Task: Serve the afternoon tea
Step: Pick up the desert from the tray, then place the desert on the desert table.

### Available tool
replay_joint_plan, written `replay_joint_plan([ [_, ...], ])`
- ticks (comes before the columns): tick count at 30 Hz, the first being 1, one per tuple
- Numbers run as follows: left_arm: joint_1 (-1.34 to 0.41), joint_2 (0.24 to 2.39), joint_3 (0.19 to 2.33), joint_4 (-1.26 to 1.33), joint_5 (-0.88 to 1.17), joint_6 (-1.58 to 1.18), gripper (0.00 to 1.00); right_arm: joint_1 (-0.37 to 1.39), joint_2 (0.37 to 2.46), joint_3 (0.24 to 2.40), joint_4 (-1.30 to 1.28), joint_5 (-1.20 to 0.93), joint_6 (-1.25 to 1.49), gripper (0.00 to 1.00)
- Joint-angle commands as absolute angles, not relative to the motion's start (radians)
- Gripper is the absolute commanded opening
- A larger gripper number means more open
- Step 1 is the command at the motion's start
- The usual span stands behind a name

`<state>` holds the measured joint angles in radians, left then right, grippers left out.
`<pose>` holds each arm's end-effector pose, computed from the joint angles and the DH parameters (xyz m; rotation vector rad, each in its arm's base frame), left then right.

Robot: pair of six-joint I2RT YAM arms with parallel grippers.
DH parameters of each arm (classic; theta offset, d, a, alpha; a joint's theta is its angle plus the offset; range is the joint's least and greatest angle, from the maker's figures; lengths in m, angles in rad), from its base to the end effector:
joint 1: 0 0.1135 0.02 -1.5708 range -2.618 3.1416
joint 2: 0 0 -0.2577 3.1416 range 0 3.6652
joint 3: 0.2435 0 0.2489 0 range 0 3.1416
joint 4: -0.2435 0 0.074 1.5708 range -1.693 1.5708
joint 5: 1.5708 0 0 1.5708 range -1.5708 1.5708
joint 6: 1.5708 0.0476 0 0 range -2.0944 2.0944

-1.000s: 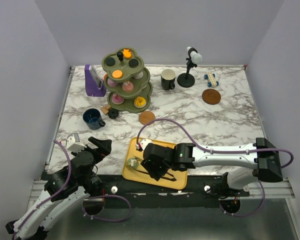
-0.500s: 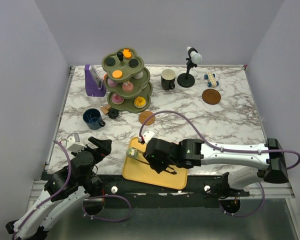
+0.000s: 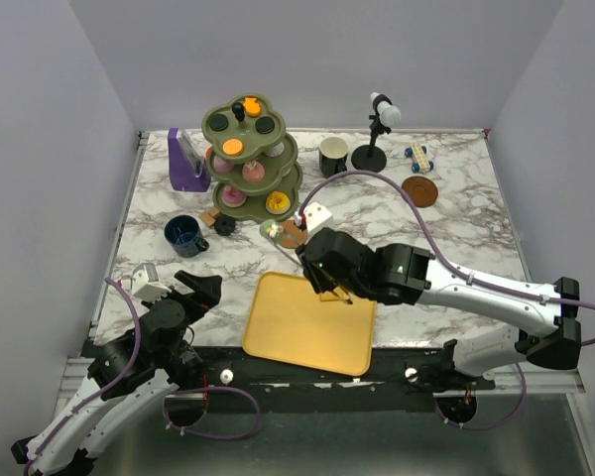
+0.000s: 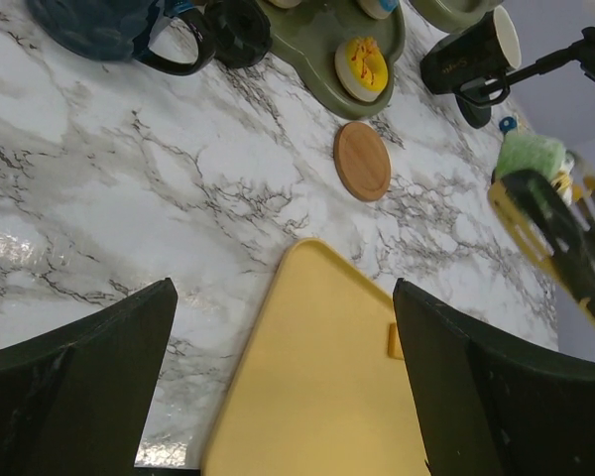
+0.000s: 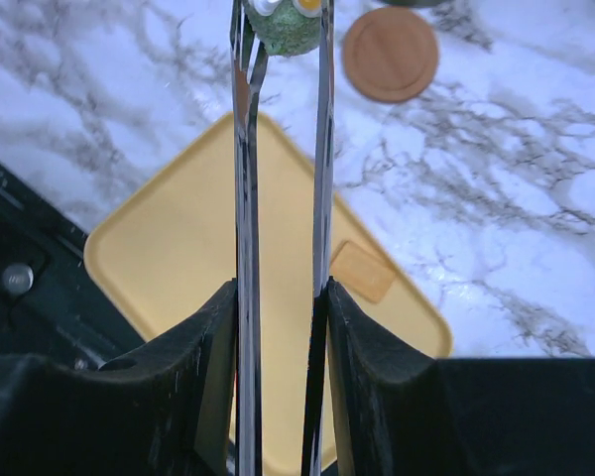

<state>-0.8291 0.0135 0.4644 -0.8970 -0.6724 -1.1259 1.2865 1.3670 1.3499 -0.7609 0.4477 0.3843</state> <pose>0.0583 -0.0197 0.2283 -0.7024 1.8371 -0.6283 0.1021 0.2761 0.3397 -0.7952 2.1379 0.3580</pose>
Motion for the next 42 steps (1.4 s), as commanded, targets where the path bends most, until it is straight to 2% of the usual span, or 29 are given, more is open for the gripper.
replay_joint_plan([
  [1,-0.834,-0.014,0.462,-0.871,-0.661,-1.105,0.99,1.162,1.377,1.416,-0.688,0.486,0.328,0.37],
  [9,-0.835,-0.008,0.467,-0.852,-0.649,-1.082,0.99,0.998,1.504,1.491,-0.568,0.426,0.285,0.37],
  [20,-0.834,-0.008,0.464,-0.833,-0.630,-1.060,0.98,0.864,1.649,1.583,-0.431,0.406,0.279,0.36],
  [31,-0.835,-0.027,0.453,-0.835,-0.625,-1.052,0.99,0.821,1.798,1.685,-0.402,0.361,0.285,0.36],
  [42,-0.835,-0.035,0.448,-0.838,-0.619,-1.057,0.99,0.816,1.854,1.722,-0.402,0.347,0.287,0.36],
])
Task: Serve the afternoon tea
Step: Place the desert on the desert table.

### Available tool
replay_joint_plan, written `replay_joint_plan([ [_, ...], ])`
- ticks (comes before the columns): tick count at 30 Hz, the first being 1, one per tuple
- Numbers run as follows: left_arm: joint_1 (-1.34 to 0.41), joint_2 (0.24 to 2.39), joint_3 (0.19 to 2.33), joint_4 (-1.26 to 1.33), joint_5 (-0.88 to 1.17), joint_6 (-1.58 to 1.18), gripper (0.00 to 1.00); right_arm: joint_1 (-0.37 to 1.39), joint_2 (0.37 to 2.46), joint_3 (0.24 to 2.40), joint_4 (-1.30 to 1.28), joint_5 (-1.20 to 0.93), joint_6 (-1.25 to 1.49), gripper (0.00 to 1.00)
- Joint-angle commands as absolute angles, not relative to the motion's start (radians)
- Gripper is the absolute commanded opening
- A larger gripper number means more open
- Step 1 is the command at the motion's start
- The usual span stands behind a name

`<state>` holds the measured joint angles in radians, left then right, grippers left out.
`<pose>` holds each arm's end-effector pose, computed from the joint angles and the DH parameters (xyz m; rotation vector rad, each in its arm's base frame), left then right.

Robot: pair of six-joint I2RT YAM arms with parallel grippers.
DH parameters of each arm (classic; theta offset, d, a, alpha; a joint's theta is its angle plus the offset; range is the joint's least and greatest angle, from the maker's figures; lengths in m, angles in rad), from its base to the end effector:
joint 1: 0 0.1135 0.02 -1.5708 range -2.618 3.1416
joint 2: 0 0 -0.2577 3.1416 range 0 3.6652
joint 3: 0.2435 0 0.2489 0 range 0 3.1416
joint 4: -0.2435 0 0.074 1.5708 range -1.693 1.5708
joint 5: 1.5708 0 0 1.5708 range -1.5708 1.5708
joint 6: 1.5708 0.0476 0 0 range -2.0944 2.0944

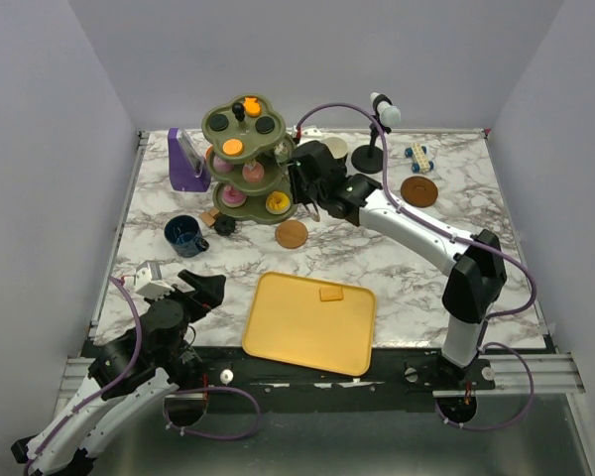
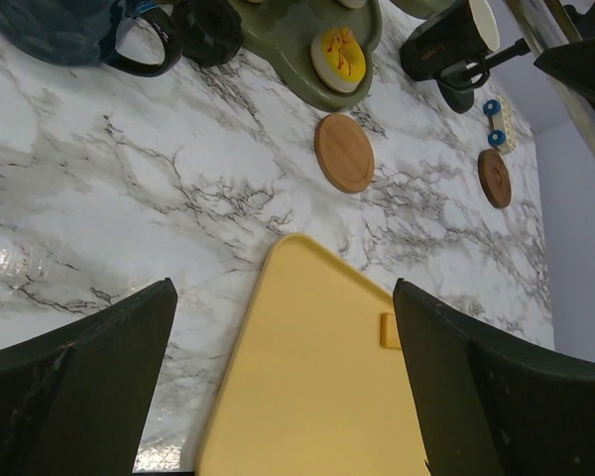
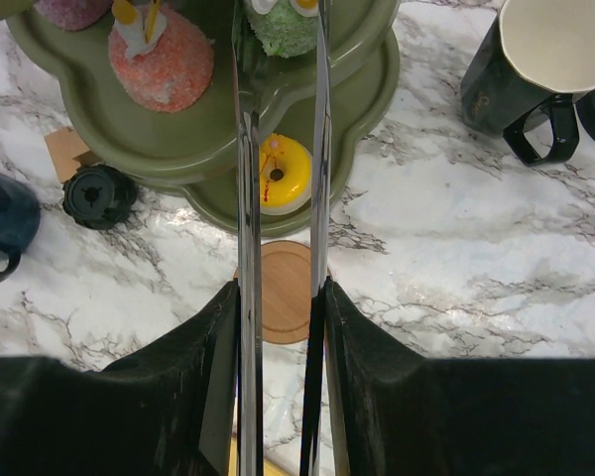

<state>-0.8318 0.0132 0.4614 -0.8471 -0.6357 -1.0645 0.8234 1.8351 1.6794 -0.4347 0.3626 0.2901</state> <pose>0.0596 -0.0235 0.2320 -0.6324 1.8383 -0.6596 0.3072 0.3066 0.3181 -0.3585 2.0995 0.2679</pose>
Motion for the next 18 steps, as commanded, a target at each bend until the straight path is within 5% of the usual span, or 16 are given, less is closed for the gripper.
replay_joint_plan([
  [1,-0.834,-0.032,0.447,-0.838,-0.619,-1.057,0.99,0.815,1.860,1.726,-0.404,0.346,0.287,0.36],
  [18,-0.836,-0.031,0.449,-0.847,-0.625,-1.058,0.99,0.792,1.987,1.864,-0.394,0.275,0.278,0.36],
])
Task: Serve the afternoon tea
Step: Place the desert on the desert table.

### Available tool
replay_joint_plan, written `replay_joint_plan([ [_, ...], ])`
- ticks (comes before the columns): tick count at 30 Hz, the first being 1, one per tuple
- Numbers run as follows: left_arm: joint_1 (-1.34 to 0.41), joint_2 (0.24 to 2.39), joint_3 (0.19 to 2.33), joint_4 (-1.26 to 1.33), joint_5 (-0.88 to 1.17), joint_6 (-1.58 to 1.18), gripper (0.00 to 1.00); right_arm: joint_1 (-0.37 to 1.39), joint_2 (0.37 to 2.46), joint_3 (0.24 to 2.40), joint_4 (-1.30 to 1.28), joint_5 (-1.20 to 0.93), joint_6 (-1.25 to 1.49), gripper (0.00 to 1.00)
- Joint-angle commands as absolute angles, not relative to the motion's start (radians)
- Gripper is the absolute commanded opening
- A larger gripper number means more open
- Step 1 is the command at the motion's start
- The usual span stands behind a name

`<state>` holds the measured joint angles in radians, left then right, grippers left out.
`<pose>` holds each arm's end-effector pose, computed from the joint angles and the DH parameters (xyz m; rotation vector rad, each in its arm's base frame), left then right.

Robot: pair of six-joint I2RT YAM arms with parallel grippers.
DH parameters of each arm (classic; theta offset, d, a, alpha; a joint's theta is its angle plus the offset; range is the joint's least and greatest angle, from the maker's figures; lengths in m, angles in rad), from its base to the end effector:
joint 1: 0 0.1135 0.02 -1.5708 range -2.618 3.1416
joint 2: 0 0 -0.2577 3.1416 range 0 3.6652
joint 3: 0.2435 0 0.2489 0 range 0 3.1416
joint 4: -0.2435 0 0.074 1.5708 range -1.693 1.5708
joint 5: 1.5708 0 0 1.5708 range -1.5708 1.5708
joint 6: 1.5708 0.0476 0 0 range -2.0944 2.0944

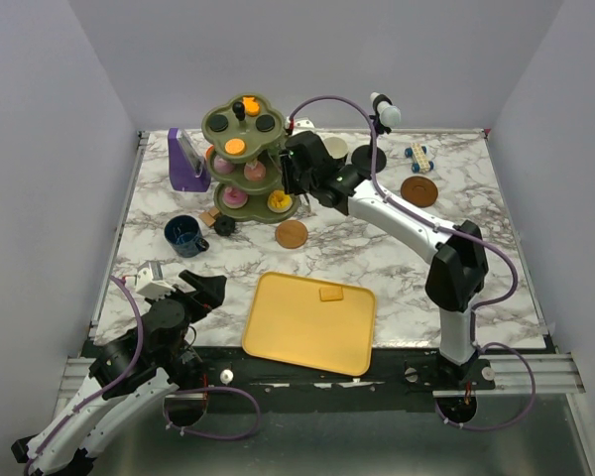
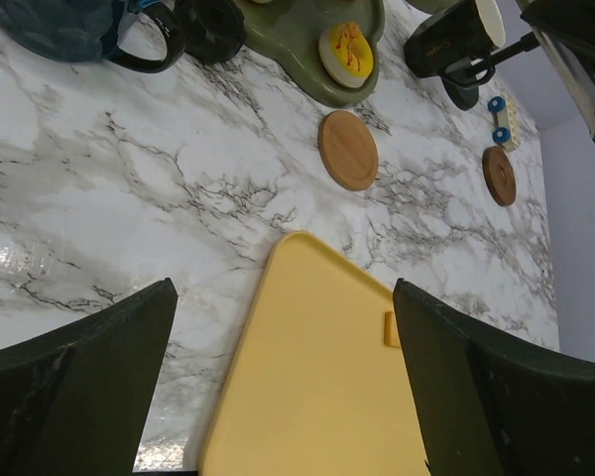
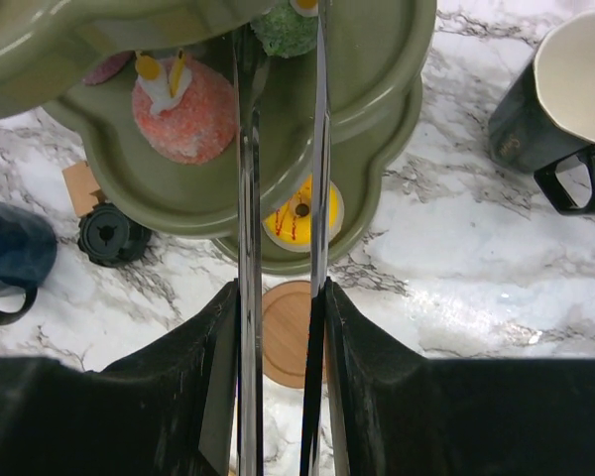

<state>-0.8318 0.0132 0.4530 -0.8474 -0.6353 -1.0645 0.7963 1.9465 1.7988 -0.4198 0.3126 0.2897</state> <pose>0.0602 -0.0242 0.2295 -0.6305 1.8454 -0.6525 0.3342 0.3206 0.3129 -0.3532 2.0940 0.3141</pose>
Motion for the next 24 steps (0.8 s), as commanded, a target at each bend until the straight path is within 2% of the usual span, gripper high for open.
replay_joint_plan([
  [1,-0.836,-0.032,0.449,-0.847,-0.626,-1.059,0.98,0.791,1.996,1.878,-0.396,0.274,0.278,0.36],
  [9,-0.837,-0.030,0.451,-0.850,-0.634,-1.060,0.99,0.789,2.018,1.912,-0.390,0.277,0.279,0.36],
  [24,-0.838,-0.022,0.448,-0.844,-0.633,-1.057,0.99,0.766,1.856,1.720,-0.318,0.342,0.279,0.36],
])
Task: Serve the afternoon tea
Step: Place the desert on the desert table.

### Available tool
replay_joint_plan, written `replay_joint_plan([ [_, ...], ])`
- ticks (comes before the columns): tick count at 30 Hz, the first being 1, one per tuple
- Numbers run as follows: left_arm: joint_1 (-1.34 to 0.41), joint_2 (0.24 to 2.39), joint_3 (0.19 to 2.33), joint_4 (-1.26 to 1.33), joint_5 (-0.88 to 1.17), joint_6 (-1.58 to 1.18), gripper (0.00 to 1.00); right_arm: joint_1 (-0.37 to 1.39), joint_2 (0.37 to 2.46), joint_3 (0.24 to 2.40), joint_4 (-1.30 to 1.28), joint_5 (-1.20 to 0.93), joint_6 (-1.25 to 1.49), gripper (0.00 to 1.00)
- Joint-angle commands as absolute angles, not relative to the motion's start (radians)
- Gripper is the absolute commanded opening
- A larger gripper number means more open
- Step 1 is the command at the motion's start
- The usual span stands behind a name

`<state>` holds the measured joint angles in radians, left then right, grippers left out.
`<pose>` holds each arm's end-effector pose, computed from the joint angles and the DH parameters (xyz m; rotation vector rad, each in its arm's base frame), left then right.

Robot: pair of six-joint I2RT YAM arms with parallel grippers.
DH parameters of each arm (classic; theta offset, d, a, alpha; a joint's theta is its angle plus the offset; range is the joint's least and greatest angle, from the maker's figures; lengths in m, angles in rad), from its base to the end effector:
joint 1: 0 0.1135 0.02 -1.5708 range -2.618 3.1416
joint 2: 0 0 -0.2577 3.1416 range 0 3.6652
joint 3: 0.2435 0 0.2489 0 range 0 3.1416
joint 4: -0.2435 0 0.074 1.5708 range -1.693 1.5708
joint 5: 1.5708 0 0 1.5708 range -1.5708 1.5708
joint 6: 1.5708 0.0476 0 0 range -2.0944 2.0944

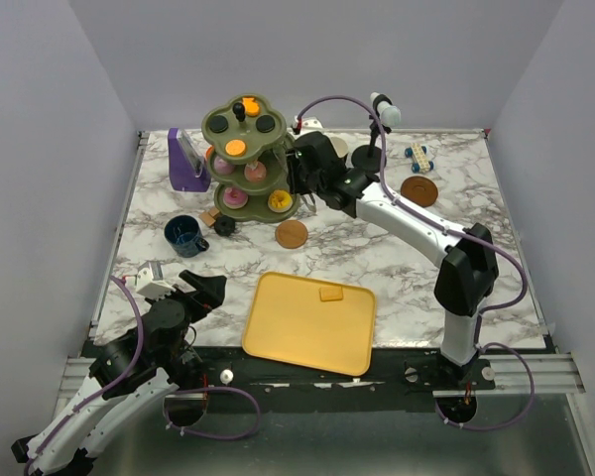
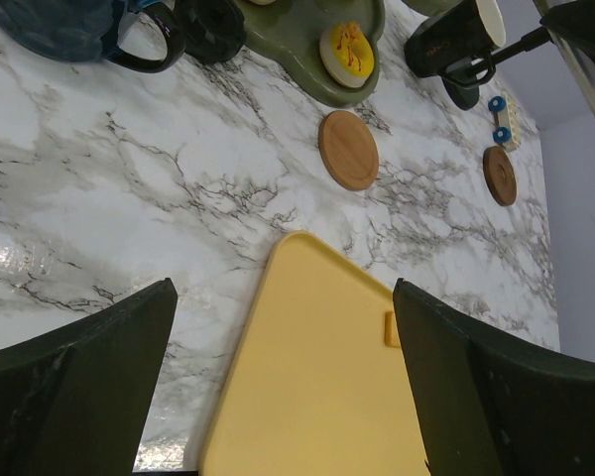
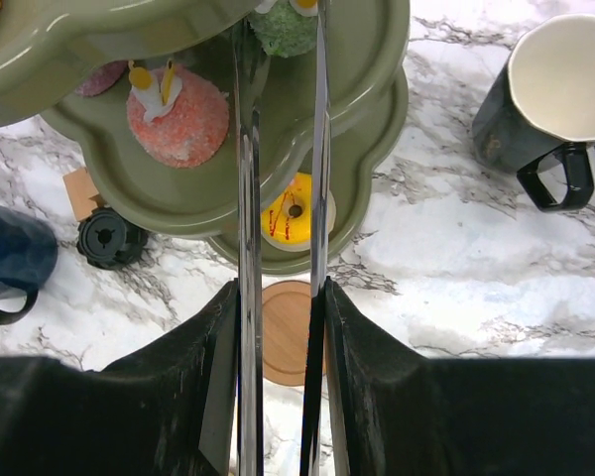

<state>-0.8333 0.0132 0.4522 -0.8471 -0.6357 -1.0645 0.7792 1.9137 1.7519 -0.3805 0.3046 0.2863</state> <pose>0.0603 -0.0243 0.2293 -0.6293 1.8462 -0.6528 0.3352 0.3110 0.3149 -0.3348 2.0752 0.3240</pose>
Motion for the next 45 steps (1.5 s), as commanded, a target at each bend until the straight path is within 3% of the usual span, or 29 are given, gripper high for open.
replay_joint_plan([
  [1,-0.838,-0.023,0.449,-0.844,-0.634,-1.057,0.98,0.761,1.859,1.718,-0.319,0.338,0.280,0.36],
  [23,-0.839,-0.025,0.448,-0.855,-0.641,-1.062,0.99,0.729,2.048,1.870,-0.338,0.236,0.297,0.36],
  [34,-0.839,-0.025,0.448,-0.854,-0.647,-1.062,0.98,0.733,2.061,1.890,-0.322,0.131,0.300,0.36],
  [45,-0.841,-0.026,0.449,-0.854,-0.646,-1.063,0.99,0.733,1.994,1.828,-0.310,0.211,0.295,0.36],
])
